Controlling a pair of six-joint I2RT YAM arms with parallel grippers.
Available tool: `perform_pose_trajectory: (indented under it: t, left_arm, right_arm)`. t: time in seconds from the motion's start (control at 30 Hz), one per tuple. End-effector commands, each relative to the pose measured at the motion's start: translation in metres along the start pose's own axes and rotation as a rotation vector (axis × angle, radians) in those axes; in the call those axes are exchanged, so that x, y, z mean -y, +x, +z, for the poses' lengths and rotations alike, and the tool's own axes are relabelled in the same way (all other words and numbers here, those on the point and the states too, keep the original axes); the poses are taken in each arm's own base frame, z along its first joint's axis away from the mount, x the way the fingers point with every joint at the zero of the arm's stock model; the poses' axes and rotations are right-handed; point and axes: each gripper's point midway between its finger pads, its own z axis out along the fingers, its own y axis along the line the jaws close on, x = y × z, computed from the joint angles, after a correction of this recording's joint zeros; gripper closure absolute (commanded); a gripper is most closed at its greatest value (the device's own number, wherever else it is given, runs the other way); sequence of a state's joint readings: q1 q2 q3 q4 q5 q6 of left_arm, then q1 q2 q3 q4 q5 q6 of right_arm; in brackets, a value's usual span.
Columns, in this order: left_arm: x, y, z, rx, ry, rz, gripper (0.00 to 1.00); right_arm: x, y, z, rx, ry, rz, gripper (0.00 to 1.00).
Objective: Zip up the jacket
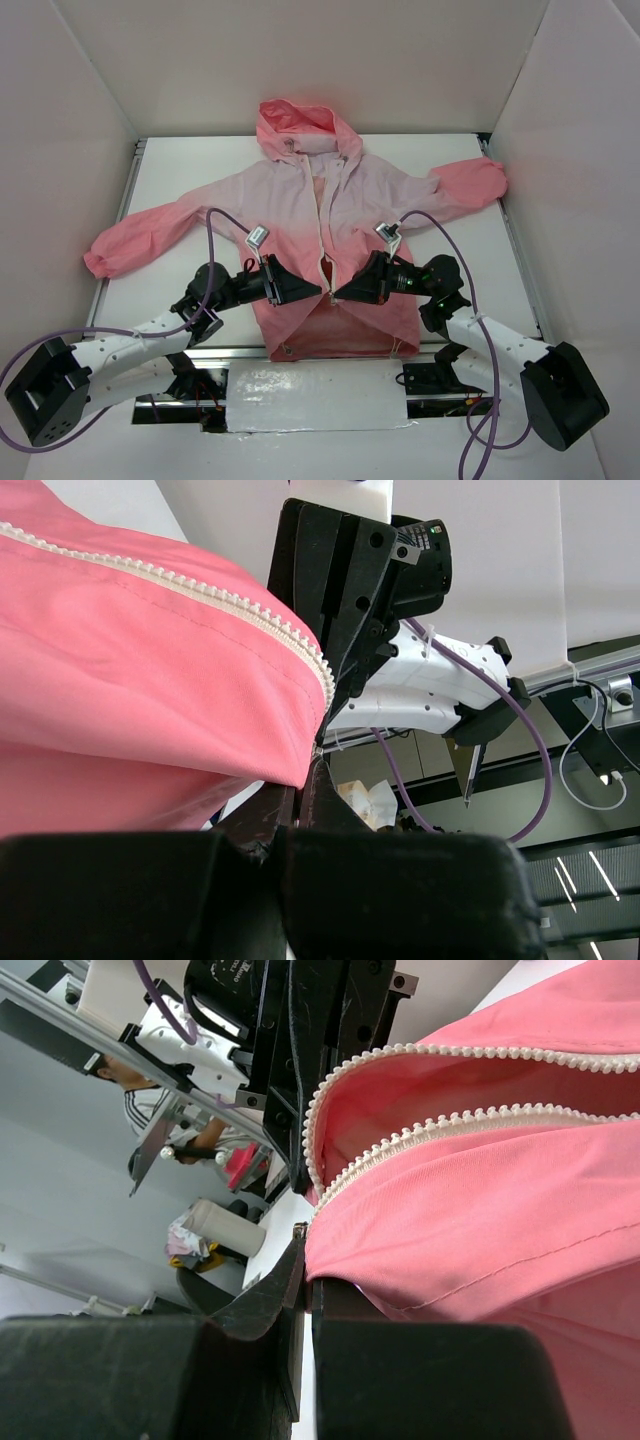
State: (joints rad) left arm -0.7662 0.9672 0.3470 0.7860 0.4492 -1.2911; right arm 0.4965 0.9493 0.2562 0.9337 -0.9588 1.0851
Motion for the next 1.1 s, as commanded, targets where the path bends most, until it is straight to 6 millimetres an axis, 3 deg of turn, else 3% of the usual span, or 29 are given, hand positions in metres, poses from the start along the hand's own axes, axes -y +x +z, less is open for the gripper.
perform_pose_trajectory:
  t: [0.0, 1.07]
  left_arm:
    - [0.038, -0.016, 0.003, 0.039, 0.116, 0.056, 1.0]
    - [0.03, -0.006, -0.003, 0.009, 0.096, 0.041, 1.0]
  right_arm:
    - [-0.007, -0.003, 0.0, -0.002, -0.032, -0.064, 1.0]
    - [-0.011, -0.017, 0.003, 0.029, -0.008, -0.069, 1.0]
